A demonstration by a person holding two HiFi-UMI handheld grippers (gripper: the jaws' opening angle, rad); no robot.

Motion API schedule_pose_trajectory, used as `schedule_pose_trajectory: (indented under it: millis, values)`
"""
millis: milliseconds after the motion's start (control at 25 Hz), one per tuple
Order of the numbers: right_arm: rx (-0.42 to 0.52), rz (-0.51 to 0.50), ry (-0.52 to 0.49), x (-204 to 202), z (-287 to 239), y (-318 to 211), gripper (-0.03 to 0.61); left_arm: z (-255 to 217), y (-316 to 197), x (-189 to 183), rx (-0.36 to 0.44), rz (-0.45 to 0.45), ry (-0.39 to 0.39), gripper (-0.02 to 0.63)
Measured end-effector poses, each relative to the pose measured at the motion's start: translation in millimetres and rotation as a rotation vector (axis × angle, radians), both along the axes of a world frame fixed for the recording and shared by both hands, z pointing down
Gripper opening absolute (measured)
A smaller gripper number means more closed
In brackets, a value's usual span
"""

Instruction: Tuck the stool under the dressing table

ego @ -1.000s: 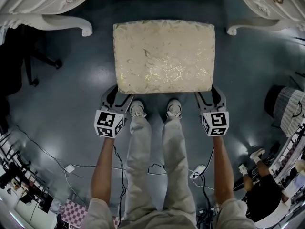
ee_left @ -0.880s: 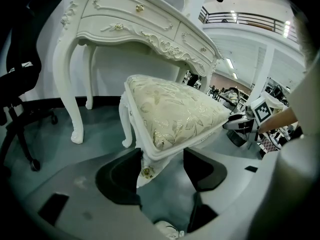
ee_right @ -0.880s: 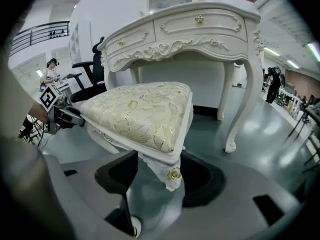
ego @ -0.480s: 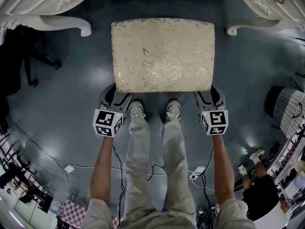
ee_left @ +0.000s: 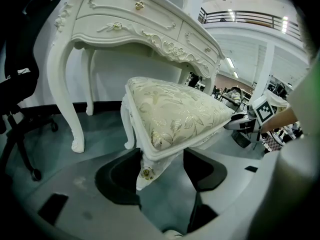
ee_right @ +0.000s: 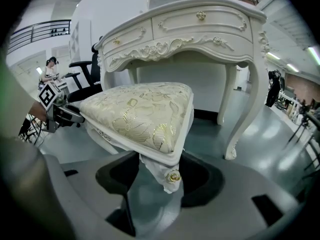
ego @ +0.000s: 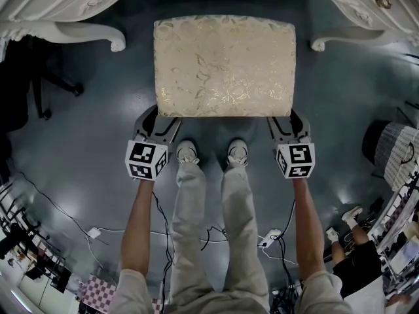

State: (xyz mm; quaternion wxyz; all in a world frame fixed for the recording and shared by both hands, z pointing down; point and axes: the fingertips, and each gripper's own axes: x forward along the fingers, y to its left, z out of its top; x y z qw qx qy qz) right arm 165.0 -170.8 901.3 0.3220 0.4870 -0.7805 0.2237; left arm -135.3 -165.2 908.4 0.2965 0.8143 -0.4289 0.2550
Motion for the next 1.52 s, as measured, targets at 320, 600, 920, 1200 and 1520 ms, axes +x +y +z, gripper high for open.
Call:
schedule_pose_trajectory:
  millis: [320,600,920,1200,1520]
  values:
    - [0.025,0.002,-0.001,-2,-1,-1,0.25,-1,-3,-1,0.02,-0.002,-0.003,0.258]
    - [0.055,0.004,-0.009,2,-3,-16,0.25,-5,-21,2,0.046,-0.005,-0.012,0.258]
    - [0.073,-0.009,0.0,-5,2,-60,0.25,1,-67,-4,0.059,-0.013,-0.016,0.258]
    - [0.089,-0.025,0.013,-6,-1,-109,0.248,0,-118,-5,0.073,-0.028,-0.022,0.258]
    - [0.102,-0.039,0.019,-6,-2,-132,0.25,1,-142,-5,0.078,-0.026,-0.031,0.258]
